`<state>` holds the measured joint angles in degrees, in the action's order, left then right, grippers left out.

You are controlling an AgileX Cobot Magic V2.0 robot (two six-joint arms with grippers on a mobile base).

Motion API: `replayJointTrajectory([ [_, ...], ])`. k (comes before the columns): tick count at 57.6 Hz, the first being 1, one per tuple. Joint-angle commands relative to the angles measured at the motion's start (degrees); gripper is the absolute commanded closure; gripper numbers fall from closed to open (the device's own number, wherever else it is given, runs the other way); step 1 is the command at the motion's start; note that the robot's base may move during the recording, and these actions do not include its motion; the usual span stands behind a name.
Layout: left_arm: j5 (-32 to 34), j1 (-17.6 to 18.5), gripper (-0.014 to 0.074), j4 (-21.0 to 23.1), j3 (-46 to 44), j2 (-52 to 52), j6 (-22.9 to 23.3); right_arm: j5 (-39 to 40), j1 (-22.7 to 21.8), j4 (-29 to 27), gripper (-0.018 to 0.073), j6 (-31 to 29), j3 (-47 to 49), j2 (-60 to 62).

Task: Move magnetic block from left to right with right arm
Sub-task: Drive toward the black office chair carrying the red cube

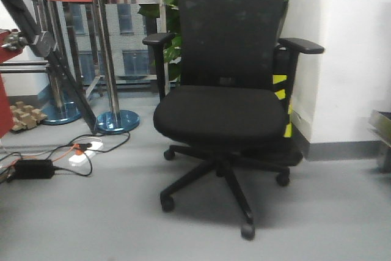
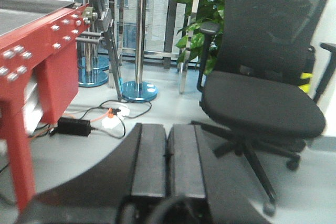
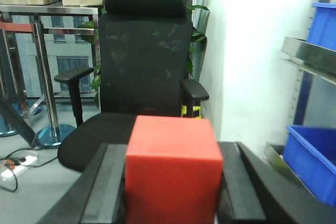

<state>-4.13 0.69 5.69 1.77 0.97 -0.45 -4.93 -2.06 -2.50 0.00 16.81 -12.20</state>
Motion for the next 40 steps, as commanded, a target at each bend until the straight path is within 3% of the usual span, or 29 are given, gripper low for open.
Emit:
replayJointTrajectory([
  [1,4.9,-0.1,0.0722,0.2,0.6,0.5,0.4,4.9,-0.2,0.0,0.0263,-0.6,1.8,-0.5],
  [40,4.9,-0.1,0.0722,0.2,0.6,0.5,0.4,4.9,-0.2,0.0,0.0263,-0.6,1.8,-0.5],
])
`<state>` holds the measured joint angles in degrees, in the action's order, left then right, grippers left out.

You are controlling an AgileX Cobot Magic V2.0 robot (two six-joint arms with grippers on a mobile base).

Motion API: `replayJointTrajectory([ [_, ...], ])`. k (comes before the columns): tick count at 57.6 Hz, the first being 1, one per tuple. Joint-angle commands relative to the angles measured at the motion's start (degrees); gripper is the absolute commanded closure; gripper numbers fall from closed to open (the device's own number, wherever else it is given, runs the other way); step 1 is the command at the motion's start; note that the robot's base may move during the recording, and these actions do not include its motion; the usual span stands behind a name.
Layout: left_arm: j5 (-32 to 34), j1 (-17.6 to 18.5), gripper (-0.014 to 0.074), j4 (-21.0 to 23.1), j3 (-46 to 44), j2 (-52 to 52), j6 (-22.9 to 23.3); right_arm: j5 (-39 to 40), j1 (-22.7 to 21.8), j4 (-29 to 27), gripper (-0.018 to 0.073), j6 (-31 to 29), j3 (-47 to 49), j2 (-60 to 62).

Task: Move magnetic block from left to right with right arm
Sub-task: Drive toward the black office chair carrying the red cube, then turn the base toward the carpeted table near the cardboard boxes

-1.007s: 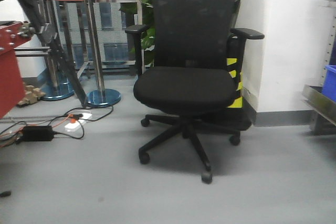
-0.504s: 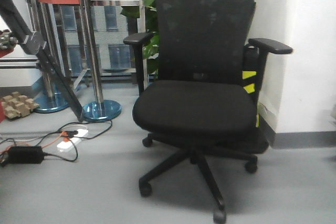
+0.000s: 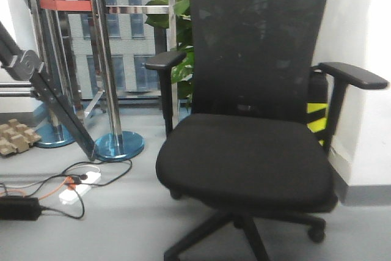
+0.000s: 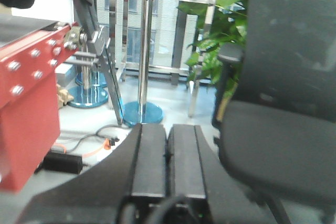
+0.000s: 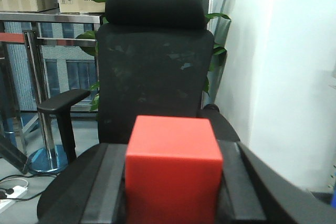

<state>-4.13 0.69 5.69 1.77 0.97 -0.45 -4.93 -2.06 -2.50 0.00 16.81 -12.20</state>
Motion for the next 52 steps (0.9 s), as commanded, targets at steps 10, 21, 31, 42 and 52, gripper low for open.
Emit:
replayJointTrajectory([
  [10,4.9,-0.1,0.0722,0.2,0.6,0.5,0.4,4.9,-0.2,0.0,0.0263,-0.6,1.8,-0.5],
  [21,4.9,-0.1,0.0722,0.2,0.6,0.5,0.4,4.9,-0.2,0.0,0.0263,-0.6,1.8,-0.5],
  [31,4.9,-0.1,0.0722,0.2,0.6,0.5,0.4,4.9,-0.2,0.0,0.0263,-0.6,1.8,-0.5],
  [42,4.9,-0.1,0.0722,0.2,0.6,0.5,0.4,4.9,-0.2,0.0,0.0263,-0.6,1.8,-0.5],
  [52,4.9,-0.1,0.0722,0.2,0.6,0.5,0.4,4.9,-0.2,0.0,0.0263,-0.6,1.8,-0.5],
])
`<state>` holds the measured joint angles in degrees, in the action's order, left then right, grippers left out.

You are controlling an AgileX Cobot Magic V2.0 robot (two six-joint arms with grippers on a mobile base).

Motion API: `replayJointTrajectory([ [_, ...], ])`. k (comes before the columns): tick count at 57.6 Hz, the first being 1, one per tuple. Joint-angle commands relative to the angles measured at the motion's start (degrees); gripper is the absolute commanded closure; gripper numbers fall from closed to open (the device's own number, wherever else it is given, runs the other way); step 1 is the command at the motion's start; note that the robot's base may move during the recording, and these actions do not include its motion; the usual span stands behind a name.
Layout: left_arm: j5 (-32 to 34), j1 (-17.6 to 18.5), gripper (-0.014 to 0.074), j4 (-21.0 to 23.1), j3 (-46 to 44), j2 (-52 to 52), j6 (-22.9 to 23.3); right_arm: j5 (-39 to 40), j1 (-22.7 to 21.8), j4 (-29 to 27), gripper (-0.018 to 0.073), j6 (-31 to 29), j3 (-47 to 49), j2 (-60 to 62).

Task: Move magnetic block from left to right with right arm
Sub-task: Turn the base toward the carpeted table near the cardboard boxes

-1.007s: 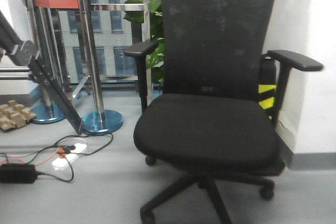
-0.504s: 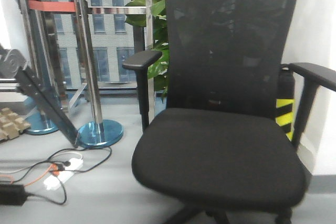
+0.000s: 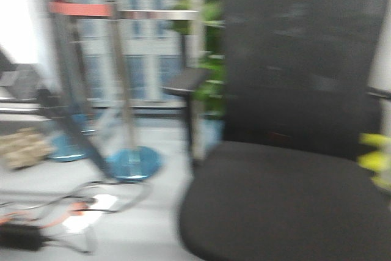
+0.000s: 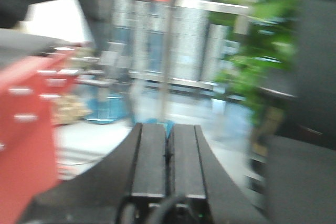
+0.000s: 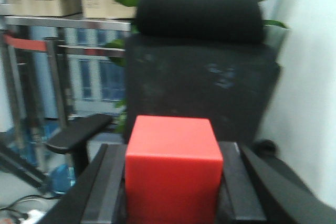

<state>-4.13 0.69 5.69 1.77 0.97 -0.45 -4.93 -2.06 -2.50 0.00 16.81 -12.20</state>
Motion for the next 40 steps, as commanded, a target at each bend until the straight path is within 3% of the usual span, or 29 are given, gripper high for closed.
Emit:
replayJointTrajectory([
  [1,4.9,-0.1,0.0722,0.2,0.6,0.5,0.4,4.9,-0.2,0.0,0.0263,-0.6,1.8,-0.5],
  [40,4.9,-0.1,0.0722,0.2,0.6,0.5,0.4,4.9,-0.2,0.0,0.0263,-0.6,1.8,-0.5],
])
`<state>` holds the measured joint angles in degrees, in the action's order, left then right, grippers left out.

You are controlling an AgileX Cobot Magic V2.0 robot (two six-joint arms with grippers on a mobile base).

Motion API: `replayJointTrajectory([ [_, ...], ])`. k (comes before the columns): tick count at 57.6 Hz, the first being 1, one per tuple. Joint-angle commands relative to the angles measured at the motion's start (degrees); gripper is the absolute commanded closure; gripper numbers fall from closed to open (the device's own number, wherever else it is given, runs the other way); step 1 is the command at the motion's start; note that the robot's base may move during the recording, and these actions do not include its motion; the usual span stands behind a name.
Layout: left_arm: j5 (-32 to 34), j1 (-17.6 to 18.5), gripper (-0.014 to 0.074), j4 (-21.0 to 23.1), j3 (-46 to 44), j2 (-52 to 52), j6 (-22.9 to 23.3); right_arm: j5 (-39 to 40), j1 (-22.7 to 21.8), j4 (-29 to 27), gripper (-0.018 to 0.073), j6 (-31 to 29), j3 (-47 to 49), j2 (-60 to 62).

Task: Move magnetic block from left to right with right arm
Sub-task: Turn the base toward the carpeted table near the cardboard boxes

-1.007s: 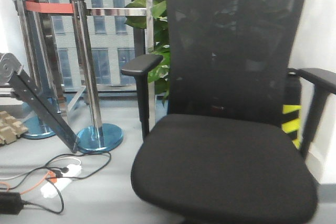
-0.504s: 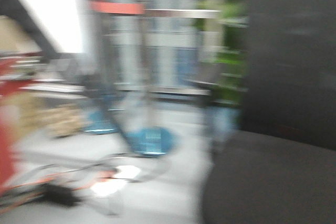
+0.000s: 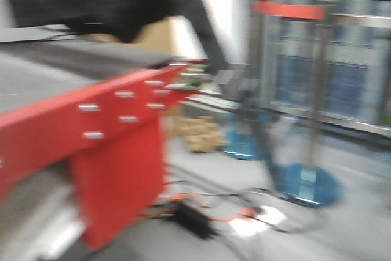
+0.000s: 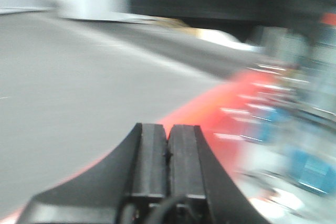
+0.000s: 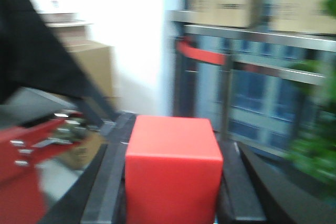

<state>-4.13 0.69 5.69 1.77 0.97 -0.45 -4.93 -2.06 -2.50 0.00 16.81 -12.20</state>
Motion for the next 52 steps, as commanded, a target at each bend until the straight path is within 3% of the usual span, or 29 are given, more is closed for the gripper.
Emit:
replayJointTrajectory([
  [1,4.9,-0.1,0.0722,0.2,0.6,0.5,0.4,4.9,-0.2,0.0,0.0263,-0.6,1.8,-0.5],
  [52,4.9,-0.1,0.0722,0.2,0.6,0.5,0.4,4.9,-0.2,0.0,0.0263,-0.6,1.8,-0.5],
])
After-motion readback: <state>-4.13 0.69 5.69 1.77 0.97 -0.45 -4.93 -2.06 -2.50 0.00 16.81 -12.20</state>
